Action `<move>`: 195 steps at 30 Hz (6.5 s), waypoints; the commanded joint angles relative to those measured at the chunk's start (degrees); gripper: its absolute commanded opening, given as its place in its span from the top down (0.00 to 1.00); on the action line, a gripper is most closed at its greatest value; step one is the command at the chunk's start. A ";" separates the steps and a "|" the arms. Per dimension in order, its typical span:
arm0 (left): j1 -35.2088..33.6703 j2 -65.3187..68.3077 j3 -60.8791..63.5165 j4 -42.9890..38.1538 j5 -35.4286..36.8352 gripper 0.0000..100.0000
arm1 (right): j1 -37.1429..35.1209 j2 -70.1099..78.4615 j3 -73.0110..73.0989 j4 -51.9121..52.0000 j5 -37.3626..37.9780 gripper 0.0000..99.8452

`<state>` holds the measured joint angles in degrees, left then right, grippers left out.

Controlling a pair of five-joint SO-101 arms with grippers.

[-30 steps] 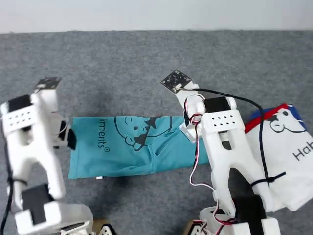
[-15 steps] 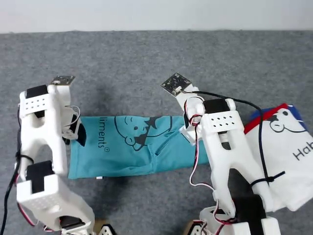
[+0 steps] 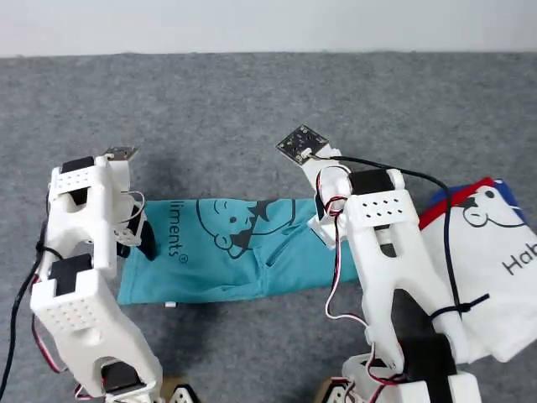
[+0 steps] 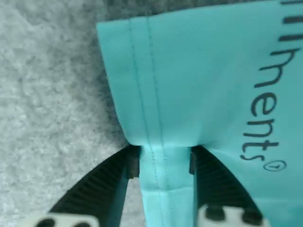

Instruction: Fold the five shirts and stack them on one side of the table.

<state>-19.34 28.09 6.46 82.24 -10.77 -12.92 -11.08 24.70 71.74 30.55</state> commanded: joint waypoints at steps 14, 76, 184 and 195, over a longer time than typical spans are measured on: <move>8.18 3.96 -1.80 1.49 0.70 0.98 | 0.57 -0.92 1.67 0.48 -0.44 0.88; 51.78 -9.05 -21.05 4.13 2.99 0.99 | 25.01 -11.30 1.23 1.36 -0.44 0.88; 27.16 -14.51 -20.35 18.46 0.00 0.99 | -3.82 -14.99 8.44 -8.22 -7.21 0.88; 39.56 -16.97 -27.38 18.46 1.67 0.99 | 18.42 -13.93 13.80 -7.87 -2.20 0.88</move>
<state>16.26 16.40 -16.22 99.38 -10.15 -0.09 -24.44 38.59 63.65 27.82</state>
